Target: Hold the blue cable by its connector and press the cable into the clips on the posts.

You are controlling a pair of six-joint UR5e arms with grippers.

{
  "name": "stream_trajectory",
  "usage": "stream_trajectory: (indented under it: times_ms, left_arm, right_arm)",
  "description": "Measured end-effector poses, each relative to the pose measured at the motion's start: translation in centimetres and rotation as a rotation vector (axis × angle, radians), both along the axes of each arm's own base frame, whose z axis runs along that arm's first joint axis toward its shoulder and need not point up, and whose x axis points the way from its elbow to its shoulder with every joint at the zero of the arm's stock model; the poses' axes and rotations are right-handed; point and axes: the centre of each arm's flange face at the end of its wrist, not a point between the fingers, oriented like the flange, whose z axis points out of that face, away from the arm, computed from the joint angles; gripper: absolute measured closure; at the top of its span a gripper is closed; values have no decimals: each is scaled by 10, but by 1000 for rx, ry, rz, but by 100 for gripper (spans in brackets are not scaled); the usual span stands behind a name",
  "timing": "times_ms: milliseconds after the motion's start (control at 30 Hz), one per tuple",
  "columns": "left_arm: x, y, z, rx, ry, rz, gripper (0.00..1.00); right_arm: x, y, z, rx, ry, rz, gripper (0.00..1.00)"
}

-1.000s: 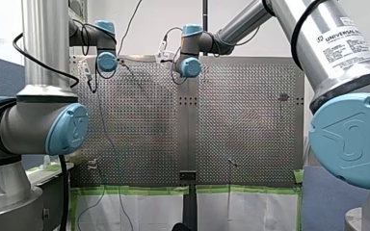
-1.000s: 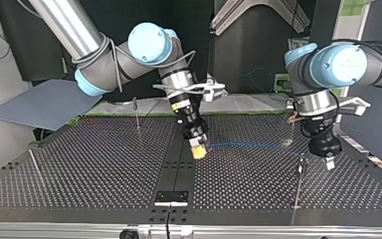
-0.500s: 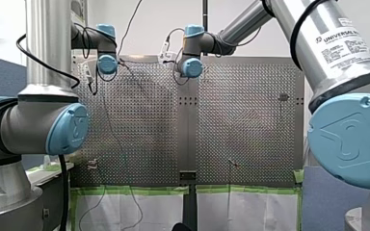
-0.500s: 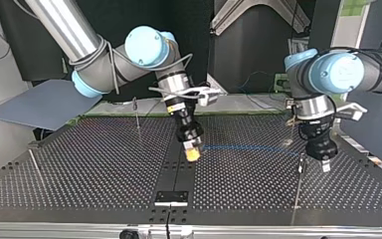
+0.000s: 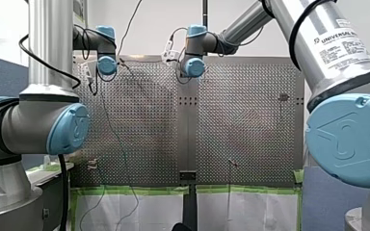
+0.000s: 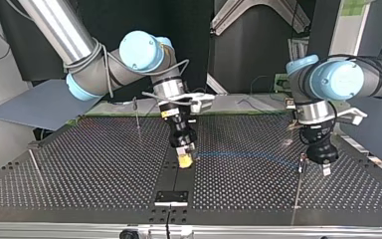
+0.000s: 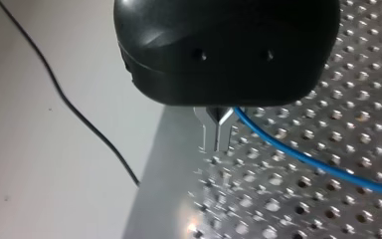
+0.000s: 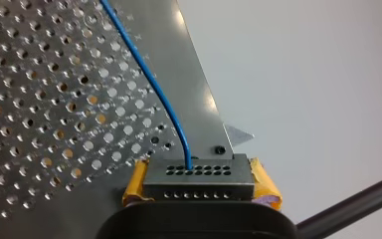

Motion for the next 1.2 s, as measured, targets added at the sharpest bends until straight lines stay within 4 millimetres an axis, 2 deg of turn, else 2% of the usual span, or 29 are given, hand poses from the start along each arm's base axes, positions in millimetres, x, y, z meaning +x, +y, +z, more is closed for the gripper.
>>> stream_trajectory:
  times_ms: [233,400,567,767,1000,1200]
  left_arm:
    - [9,4,4,-7,-21,-15,100]
    - [18,7,12,-32,-59,-32,100]
    - [32,10,8,-55,-59,-42,100]
    - [38,13,10,-70,-70,-50,100]
    - [42,15,14,-87,-85,-72,100]
    - [51,15,1,-105,-70,-98,100]
  right_arm:
    - [-6,-16,-2,-9,-8,-16,100]
    - [0,-29,-11,-7,-3,-3,100]
    - [4,-48,-18,-3,-5,2,100]
    - [4,-67,-12,-13,-14,-3,100]
    - [0,-75,-6,-17,-15,-4,100]
    - [-1,-75,-8,-5,-4,-4,100]
